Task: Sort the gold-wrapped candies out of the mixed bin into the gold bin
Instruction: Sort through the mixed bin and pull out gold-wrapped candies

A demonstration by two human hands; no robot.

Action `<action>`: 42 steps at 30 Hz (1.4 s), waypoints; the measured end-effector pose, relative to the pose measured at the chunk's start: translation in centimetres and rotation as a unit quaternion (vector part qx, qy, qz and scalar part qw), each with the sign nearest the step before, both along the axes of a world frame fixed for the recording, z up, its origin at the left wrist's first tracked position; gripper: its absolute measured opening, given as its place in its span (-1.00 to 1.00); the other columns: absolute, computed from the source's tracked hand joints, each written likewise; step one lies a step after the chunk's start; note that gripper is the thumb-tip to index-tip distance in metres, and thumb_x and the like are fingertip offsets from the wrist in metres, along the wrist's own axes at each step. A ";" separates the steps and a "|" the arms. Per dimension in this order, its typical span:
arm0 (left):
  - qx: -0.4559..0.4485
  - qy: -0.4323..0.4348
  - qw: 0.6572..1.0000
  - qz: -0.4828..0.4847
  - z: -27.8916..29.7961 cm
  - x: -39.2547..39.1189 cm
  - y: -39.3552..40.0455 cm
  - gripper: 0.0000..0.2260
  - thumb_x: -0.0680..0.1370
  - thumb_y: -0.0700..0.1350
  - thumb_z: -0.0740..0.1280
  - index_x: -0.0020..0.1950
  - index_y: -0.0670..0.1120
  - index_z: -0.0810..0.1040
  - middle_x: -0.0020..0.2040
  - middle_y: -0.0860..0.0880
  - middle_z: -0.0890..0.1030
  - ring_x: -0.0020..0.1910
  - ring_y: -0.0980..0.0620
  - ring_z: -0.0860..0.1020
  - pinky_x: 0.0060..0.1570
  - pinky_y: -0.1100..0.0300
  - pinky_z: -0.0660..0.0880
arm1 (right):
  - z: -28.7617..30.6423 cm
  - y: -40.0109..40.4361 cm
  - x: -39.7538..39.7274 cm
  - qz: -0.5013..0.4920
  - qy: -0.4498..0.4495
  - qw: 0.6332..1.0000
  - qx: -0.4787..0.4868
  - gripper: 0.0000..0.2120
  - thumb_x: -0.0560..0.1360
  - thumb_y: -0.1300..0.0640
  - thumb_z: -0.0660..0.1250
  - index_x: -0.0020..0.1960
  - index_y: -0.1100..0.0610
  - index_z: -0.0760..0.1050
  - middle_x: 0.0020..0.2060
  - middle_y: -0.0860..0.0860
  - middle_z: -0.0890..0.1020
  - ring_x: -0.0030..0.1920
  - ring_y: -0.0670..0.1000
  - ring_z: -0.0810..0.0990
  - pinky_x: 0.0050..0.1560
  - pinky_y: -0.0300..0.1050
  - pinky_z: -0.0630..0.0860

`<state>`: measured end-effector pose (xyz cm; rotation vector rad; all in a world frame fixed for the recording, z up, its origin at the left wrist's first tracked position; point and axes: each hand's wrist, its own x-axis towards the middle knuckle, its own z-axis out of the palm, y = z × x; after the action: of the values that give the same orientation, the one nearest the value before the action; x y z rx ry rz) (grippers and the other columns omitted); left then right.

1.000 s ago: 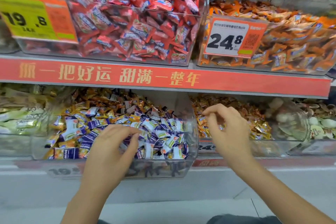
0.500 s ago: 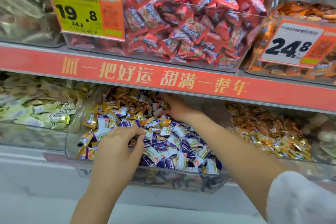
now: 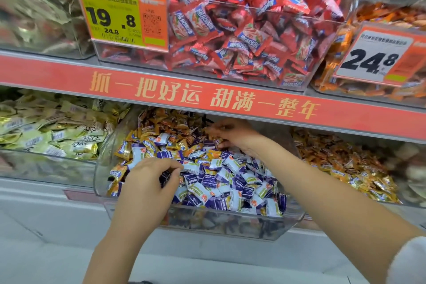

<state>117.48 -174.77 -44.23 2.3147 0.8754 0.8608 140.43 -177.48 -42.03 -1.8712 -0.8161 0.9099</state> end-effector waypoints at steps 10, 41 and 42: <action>-0.046 -0.054 0.997 -0.036 0.7 2.3 -1.6 -0.61 0.53 0.00 0.34 0.35 0.07 0.46 0.14 0.20 0.52 0.20 0.18 0.46 0.19 0.17 0.44 | 1.8 -4.1 -1.8 -0.010 0.310 0.945 0.104 -0.85 0.55 0.34 0.25 -0.02 0.19 0.57 0.04 0.17 0.60 -0.12 -0.01 0.62 -0.32 -0.32 0.57; -0.084 0.041 0.995 -0.032 1.7 2.5 3.3 -0.92 0.50 -0.08 0.41 -0.06 -0.04 0.55 -0.21 0.05 0.50 -0.24 0.16 0.45 -0.35 0.45 0.32 | 0.8 -3.5 -1.4 0.060 -0.311 0.948 -0.030 -0.71 0.58 -0.11 0.22 0.06 0.13 0.45 -0.19 0.02 0.53 -0.25 0.04 0.51 -0.29 -0.15 0.37; -0.087 0.028 0.995 -0.025 1.8 2.4 3.3 -0.92 0.50 -0.09 0.41 -0.09 -0.05 0.54 -0.24 0.03 0.47 -0.28 0.13 0.43 -0.37 0.41 0.32 | 1.2 -3.4 -1.3 0.106 -0.301 0.947 -0.035 -0.71 0.55 -0.12 0.25 0.07 0.09 0.46 -0.17 0.00 0.54 -0.26 -0.01 0.49 -0.30 -0.17 0.37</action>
<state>119.91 -171.52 -42.39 2.2072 0.8770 0.6741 139.10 -180.93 -40.79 -2.1868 -1.3861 0.4851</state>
